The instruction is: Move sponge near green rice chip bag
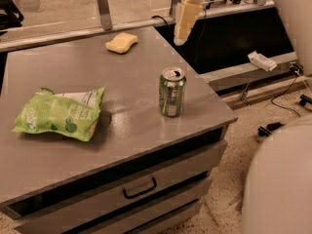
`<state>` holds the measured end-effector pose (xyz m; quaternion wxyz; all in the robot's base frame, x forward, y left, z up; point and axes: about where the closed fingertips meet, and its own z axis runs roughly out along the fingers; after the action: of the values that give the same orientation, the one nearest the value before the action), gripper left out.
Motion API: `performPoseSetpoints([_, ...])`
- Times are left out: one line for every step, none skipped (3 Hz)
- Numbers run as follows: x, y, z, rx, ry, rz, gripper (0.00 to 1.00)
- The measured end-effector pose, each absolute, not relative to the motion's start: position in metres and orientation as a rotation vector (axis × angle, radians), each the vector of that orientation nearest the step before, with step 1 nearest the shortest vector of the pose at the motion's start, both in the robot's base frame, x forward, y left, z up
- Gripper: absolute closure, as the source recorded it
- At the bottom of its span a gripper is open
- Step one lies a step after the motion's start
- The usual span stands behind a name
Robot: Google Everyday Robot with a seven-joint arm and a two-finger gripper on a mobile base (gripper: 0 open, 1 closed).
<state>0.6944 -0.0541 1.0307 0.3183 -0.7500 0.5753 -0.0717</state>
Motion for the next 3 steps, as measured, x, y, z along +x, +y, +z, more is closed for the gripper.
performPoseSetpoints([0.735, -0.044, 1.023, -1.833, 1.559, -0.176, 0.0])
performPoseSetpoints([0.769, -0.025, 1.009, -1.667, 1.668, -0.148, 0.0])
performPoseSetpoints([0.796, 0.0, 0.978, -1.516, 1.781, 0.007, 0.0])
